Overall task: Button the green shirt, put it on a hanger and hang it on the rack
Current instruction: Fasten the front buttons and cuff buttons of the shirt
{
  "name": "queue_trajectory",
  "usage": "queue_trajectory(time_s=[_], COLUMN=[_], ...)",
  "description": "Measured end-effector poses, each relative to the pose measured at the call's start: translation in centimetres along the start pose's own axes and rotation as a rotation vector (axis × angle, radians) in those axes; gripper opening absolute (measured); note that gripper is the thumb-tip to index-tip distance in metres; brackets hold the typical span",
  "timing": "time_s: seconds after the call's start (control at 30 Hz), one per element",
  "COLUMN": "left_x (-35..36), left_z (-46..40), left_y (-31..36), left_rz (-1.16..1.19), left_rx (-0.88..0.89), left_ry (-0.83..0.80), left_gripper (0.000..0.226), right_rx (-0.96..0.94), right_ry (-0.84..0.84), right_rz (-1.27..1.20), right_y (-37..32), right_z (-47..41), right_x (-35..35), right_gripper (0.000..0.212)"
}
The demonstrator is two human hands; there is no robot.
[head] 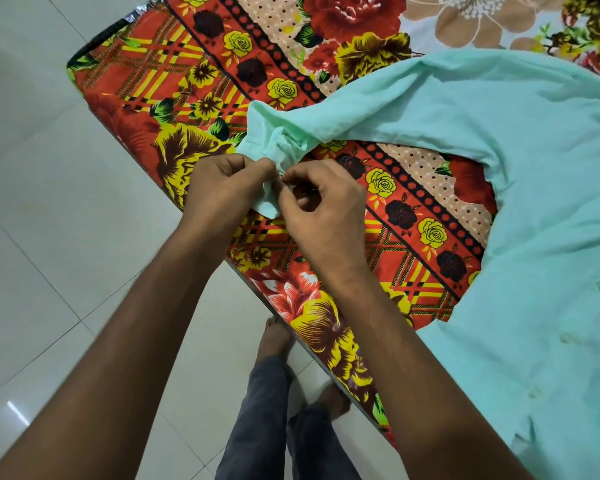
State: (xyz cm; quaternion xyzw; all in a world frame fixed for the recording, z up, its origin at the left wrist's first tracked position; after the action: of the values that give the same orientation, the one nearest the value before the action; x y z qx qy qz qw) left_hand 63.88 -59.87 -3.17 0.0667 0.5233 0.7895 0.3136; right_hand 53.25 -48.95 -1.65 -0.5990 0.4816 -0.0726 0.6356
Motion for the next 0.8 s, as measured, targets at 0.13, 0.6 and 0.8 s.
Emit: queue_trajectory(time_s=[0.13, 0.6, 0.8], left_x=[0.1, 0.6, 9.4], left_z=[0.1, 1.6, 6.6], left_y=[0.1, 3.0, 8.4], left_rz=[-0.040, -0.582, -0.741], left_rx=[-0.044, 0.491, 0.907], left_ry=[0.037, 0.265, 0.085], left_gripper=[0.031, 0.032, 0.034], right_rx=[-0.193, -0.143, 0.033], right_ry=[0.040, 0.142, 0.170], right_rz=[0.103, 0.112, 0.279], right_y=[-1.5, 0.5, 3.7], right_z=[0.8, 1.4, 1.8], right_x=[0.2, -3.0, -11.3], right_gripper=[0.004, 0.009, 0.020])
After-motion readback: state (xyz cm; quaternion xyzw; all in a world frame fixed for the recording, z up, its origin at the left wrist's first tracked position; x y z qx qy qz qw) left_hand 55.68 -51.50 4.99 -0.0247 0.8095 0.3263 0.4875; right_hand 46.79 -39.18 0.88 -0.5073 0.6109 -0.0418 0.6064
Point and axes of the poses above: each hand's wrist, its own z-axis away from the middle knuckle, its own x-axis out of the palm, y = z × x, the point moved 7 cm from there along -z, towards the middle knuckle
